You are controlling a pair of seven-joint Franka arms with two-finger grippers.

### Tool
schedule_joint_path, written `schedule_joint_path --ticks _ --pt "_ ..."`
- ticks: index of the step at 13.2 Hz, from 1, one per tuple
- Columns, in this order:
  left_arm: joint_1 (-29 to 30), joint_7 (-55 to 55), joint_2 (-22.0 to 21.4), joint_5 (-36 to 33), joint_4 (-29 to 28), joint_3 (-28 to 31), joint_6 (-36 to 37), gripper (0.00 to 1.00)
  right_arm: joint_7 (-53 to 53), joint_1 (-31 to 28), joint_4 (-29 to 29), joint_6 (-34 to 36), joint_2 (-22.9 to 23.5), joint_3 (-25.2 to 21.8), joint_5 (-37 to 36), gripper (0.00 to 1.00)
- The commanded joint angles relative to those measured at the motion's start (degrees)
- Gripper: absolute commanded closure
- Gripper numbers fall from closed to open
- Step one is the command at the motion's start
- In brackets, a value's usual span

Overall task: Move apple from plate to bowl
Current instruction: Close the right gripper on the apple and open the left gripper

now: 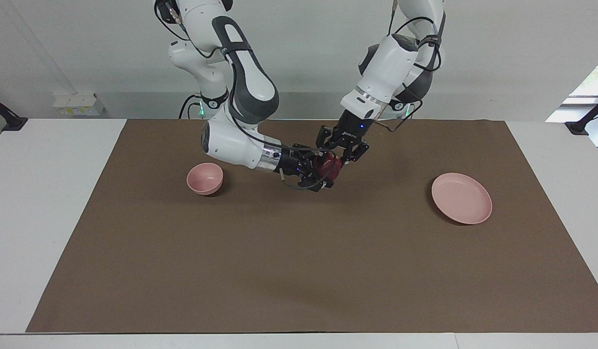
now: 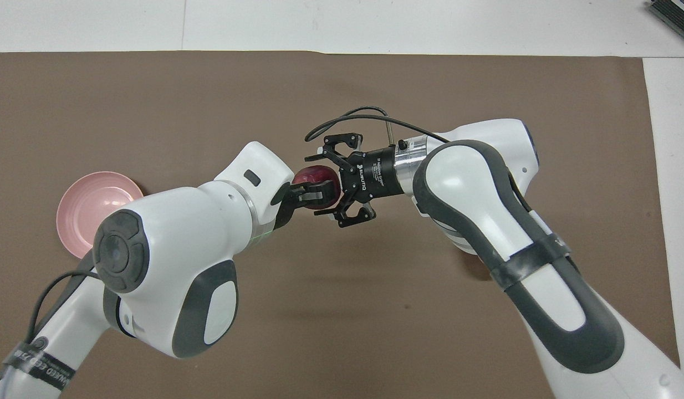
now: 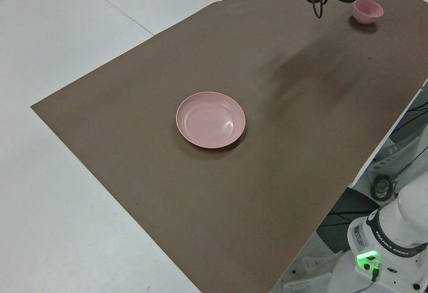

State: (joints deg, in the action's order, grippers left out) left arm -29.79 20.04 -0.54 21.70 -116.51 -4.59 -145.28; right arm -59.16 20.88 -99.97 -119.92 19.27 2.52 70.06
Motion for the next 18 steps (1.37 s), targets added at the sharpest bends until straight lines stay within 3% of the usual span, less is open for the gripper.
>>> schedule_joint_path --ticks 1,2,4,5,6,7,8,9,10,11,15,18 --pt "-0.9 0.3 0.4 1.0 1.0 0.3 0.4 0.99 8.3 0.0 0.1 0.7 -0.1 0.2 1.8 0.37" --pt "-0.8 0.3 0.4 1.0 1.0 0.3 0.4 0.95 9.5 0.2 0.1 0.6 -0.1 0.2 1.9 0.57" --pt "-0.7 0.0 0.4 1.0 1.0 0.3 0.4 0.9 9.2 0.2 0.3 0.2 0.0 0.3 2.2 0.7" --pt "-0.6 -0.1 0.4 1.0 1.0 0.3 0.4 0.88 8.4 0.2 0.3 0.1 0.1 0.3 2.3 0.93" --pt "-0.5 -0.1 0.4 1.0 1.0 0.3 0.4 0.88 6.3 0.2 0.3 0.0 0.1 0.2 2.3 1.0" --pt "-0.5 -0.1 0.4 1.0 1.0 0.3 0.4 0.87 3.6 0.2 0.3 -0.2 0.1 0.2 2.3 1.0" --pt "-0.5 0.0 0.4 1.0 1.0 0.3 0.4 0.78 2.7 0.2 0.3 -0.2 0.1 0.2 2.1 1.0" --pt "-0.5 0.4 0.4 1.0 1.0 0.3 0.7 0.48 2.6 0.2 0.3 -0.1 0.0 0.2 1.7 1.0" --pt "-0.4 0.9 -0.2 1.0 1.0 0.3 2.4 0.13 2.6 0.3 0.3 -0.1 0.0 0.2 1.7 1.0" --pt "-0.1 1.0 -0.7 0.9 1.2 0.5 5.3 0.0 2.5 0.3 0.3 -0.1 -0.1 0.1 1.5 1.0" --pt "2.5 0.3 -4.1 0.1 1.6 1.2 16.0 0.0 2.6 0.2 0.3 0.0 -0.3 0.1 1.2 0.98" --pt "8.1 -3.3 -5.6 -3.7 2.8 1.2 25.1 0.0 2.9 -0.6 0.5 0.8 -0.9 -0.5 -2.0 0.98"
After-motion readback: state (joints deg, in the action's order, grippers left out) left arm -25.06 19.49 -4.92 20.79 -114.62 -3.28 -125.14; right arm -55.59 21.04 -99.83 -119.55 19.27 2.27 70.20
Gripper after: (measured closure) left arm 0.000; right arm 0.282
